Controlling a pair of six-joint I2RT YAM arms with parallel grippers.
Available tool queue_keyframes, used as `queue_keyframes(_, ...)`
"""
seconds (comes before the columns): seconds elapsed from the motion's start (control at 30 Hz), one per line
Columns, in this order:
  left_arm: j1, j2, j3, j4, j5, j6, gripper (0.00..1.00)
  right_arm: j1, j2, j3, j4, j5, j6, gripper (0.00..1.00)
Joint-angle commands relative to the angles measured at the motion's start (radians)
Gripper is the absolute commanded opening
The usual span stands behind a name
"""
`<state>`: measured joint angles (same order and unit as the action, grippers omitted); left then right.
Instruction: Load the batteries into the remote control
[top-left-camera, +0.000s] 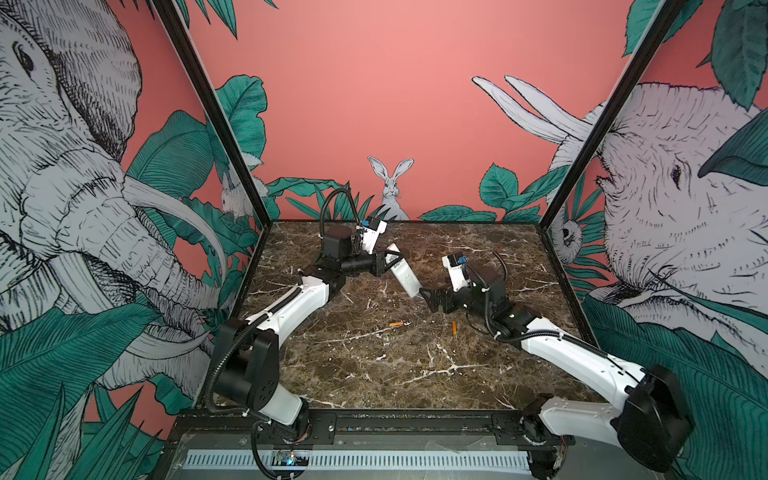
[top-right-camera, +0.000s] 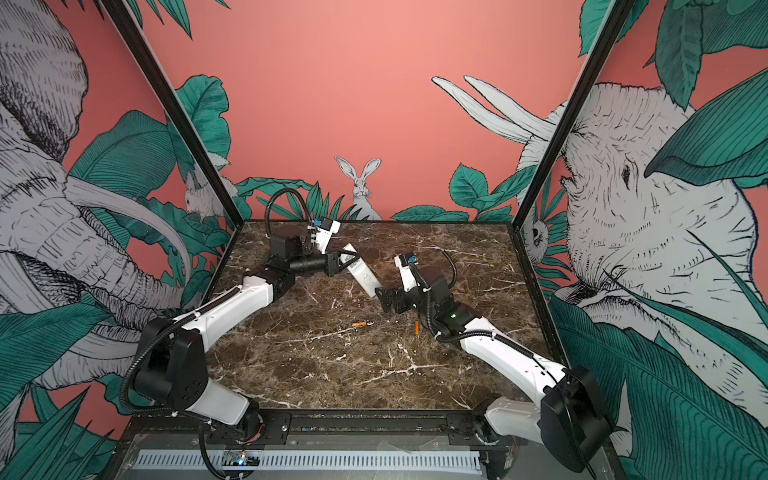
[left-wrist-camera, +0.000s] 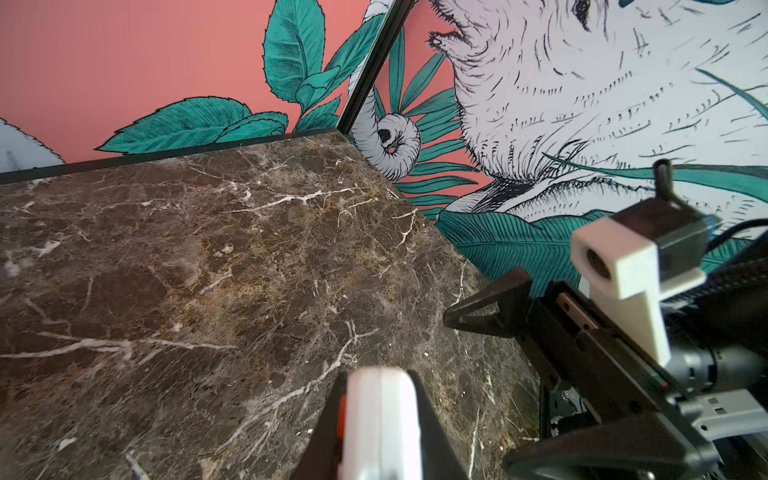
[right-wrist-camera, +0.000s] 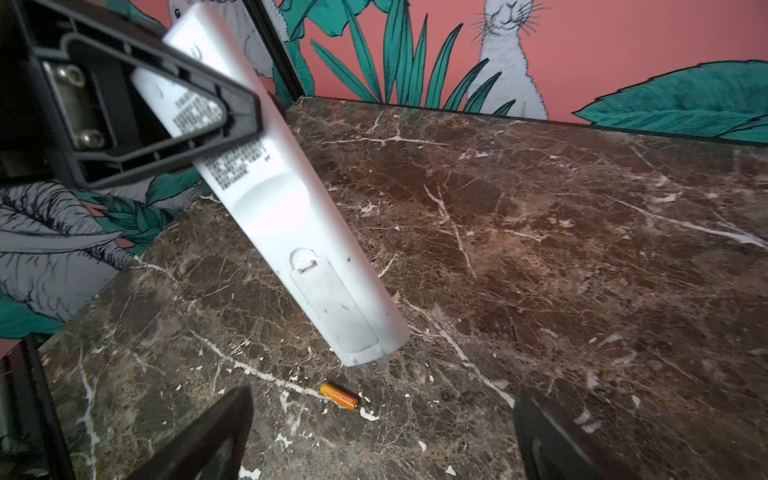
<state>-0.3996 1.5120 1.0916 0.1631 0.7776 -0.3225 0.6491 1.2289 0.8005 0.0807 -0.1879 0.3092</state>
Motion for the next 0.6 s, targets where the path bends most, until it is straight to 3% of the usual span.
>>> queue_keyframes(0.0, 0.004, -0.046, 0.031, -0.065, 0.051, -0.025, 0.02, 0.004, 0.021, 0.002, 0.074, -0.109, -0.058, 0.97)
queue_keyframes(0.17, 0.004, -0.057, 0.066, -0.160, 0.070, -0.036, 0.02, 0.012, 0.049, 0.025, 0.078, -0.140, -0.141, 0.97)
queue_keyframes(0.57, 0.004, -0.063, 0.158, -0.298, 0.086, -0.070, 0.03, 0.076, 0.165, 0.085, 0.094, -0.047, -0.252, 0.94)
